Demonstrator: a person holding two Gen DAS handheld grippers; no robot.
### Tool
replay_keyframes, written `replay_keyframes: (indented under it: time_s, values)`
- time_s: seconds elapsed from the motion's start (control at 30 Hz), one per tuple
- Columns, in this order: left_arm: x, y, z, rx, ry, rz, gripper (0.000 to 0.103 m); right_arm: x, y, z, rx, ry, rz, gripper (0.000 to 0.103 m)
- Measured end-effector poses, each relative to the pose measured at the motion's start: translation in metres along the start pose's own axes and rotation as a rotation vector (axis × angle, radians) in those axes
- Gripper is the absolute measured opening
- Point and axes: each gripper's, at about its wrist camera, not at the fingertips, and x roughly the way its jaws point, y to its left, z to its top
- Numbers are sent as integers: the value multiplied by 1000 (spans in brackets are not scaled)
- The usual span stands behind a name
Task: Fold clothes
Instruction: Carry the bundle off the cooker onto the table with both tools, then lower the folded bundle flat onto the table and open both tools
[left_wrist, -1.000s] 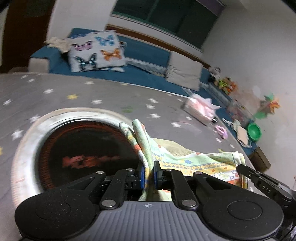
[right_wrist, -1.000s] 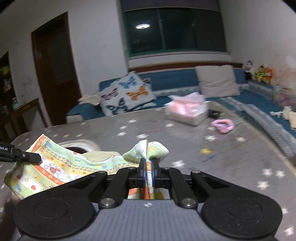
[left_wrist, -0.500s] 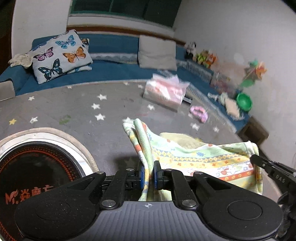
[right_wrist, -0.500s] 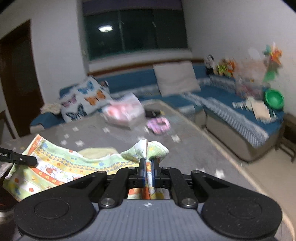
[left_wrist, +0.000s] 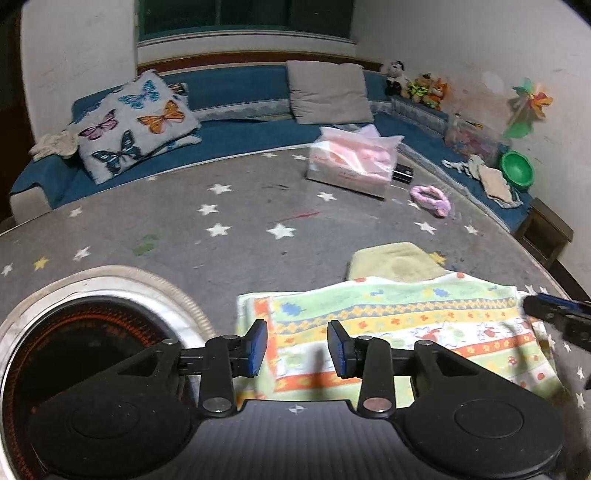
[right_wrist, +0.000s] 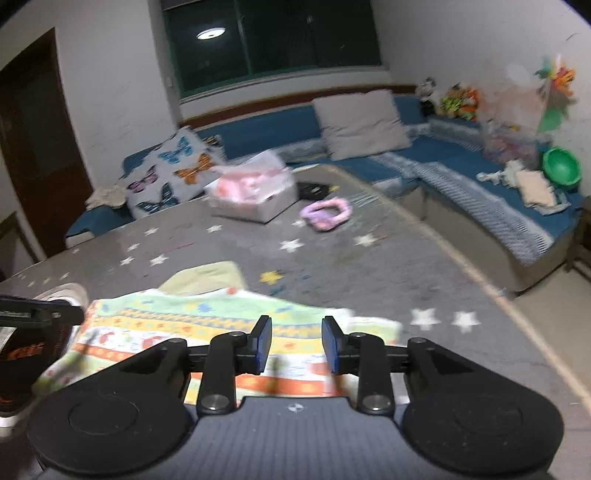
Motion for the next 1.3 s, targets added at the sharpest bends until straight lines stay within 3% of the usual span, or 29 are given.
replay_keyframes:
  time_s: [0.37, 0.53, 0.73, 1.03, 1.3]
  values:
    - [42, -20, 17, 56, 6, -95, 29, 44, 37, 11, -43, 27, 95, 26]
    - [61, -28, 16, 80, 35, -88, 28, 62, 42, 10, -65, 58, 76, 26]
    - [58, -30, 15, 91, 29, -74, 29, 55, 44, 9, -82, 50, 73, 27]
    - [37, -31, 4, 102, 17, -61, 38, 32, 59, -2, -152, 61, 92, 47]
    - [15, -32, -17, 117, 9, -57, 45, 12, 71, -18, -206, 75, 99, 58]
